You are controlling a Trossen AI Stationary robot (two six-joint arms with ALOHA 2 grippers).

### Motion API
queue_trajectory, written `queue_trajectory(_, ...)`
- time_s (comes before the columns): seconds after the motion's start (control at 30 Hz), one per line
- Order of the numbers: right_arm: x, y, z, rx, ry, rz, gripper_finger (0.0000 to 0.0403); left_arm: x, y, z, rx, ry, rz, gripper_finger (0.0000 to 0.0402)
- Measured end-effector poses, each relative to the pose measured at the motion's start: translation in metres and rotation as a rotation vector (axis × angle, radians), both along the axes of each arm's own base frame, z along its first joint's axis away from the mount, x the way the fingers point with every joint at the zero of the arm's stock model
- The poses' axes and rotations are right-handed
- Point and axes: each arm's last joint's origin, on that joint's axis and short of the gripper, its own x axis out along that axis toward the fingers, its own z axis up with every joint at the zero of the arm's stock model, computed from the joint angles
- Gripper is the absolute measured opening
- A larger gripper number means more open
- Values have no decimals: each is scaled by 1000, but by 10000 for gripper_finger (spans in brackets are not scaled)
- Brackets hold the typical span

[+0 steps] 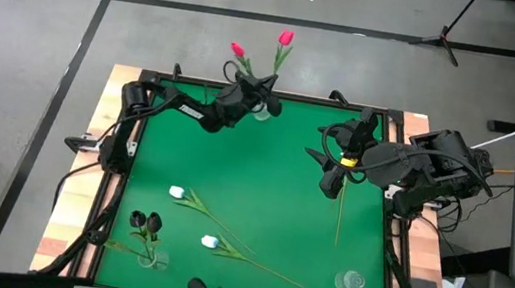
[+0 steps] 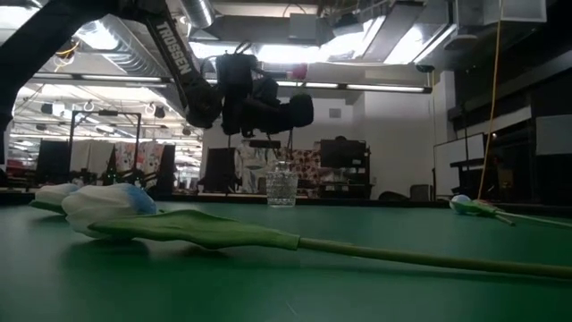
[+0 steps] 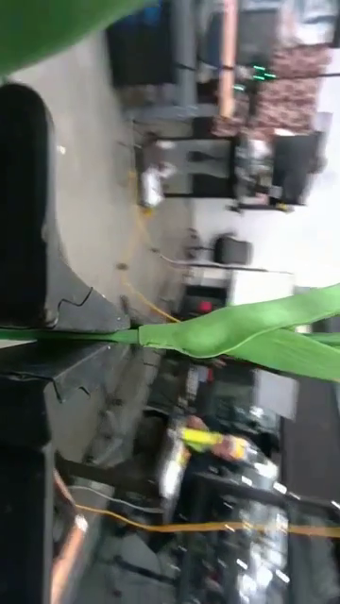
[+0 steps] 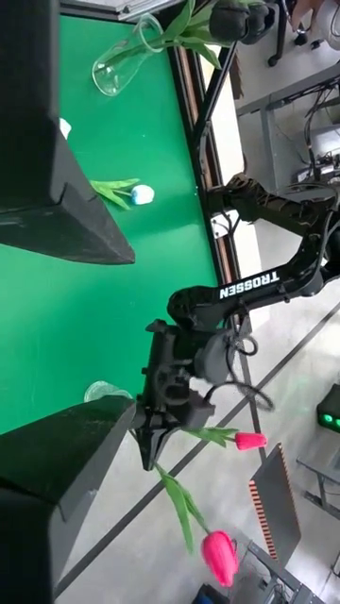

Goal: Sort flowers into vase by color
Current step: Put the left pink flower into the top transparent vase

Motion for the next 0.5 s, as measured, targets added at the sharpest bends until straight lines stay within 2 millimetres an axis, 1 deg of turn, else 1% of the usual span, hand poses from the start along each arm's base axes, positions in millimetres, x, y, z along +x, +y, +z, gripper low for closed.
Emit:
queue_trajectory(0.1,0,0,-1,-5,8,2,241,-2,-8,-2,54,-20,-8,0)
queue_trajectory(0.23,-1,0,-1,-11,20,3,241,-7,-16,-16,37,9,-7,0)
queue_trajectory(0.4,-1,-1,-2,-16,28,4,241,-12,-23,-14,84,7,61,0)
queue_trajectory(0.5,-1,-1,-2,-18,29,5,241,-12,-22,-14,84,6,67,0)
